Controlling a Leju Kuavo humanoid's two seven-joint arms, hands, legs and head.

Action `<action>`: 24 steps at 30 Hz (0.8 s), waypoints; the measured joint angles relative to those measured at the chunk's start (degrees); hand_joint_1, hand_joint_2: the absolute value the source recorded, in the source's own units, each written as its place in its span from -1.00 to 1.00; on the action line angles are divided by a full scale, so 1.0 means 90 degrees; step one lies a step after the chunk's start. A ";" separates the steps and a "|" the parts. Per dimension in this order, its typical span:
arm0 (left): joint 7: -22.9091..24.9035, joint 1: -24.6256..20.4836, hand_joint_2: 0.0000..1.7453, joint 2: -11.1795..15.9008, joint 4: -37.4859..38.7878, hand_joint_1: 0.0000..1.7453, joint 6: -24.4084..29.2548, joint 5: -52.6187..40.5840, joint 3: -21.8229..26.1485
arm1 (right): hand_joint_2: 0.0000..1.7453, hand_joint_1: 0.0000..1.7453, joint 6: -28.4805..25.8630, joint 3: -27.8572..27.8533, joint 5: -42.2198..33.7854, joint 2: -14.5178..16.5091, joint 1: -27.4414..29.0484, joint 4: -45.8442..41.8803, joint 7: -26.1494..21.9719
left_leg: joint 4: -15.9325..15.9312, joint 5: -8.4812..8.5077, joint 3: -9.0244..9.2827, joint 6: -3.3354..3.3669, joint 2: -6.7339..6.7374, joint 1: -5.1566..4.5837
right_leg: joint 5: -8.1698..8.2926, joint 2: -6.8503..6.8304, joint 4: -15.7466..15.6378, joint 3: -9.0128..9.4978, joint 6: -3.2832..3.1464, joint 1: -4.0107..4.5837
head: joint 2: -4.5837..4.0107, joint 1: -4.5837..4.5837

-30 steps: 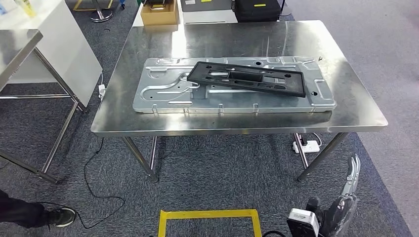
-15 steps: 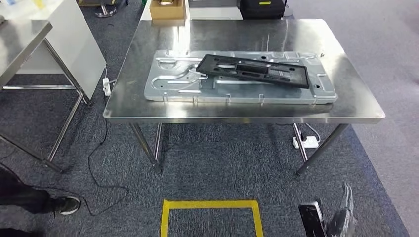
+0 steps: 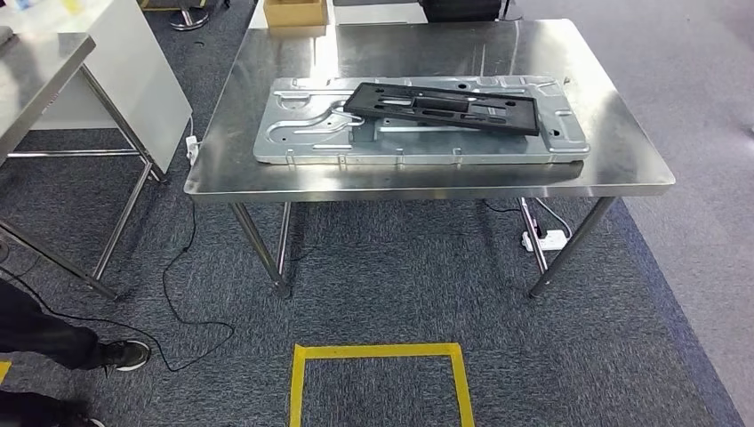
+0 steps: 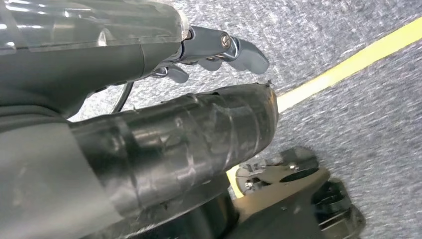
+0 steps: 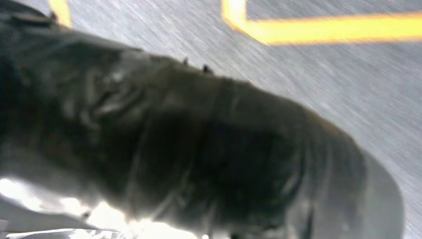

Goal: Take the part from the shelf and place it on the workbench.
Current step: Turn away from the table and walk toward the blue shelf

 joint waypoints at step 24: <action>0.0071 -0.0050 -1.00 0.0032 -0.0001 -1.00 0.0025 -0.0126 -0.0029 | -1.00 -1.00 0.1166 -0.0504 0.0124 0.0404 -0.0127 0.1086 0.1737 | -0.0417 0.0211 0.0325 0.0273 0.0060 -0.0030 | -0.0187 0.0013 0.0560 0.0060 0.0303 -0.0011 | 0.0000 0.0005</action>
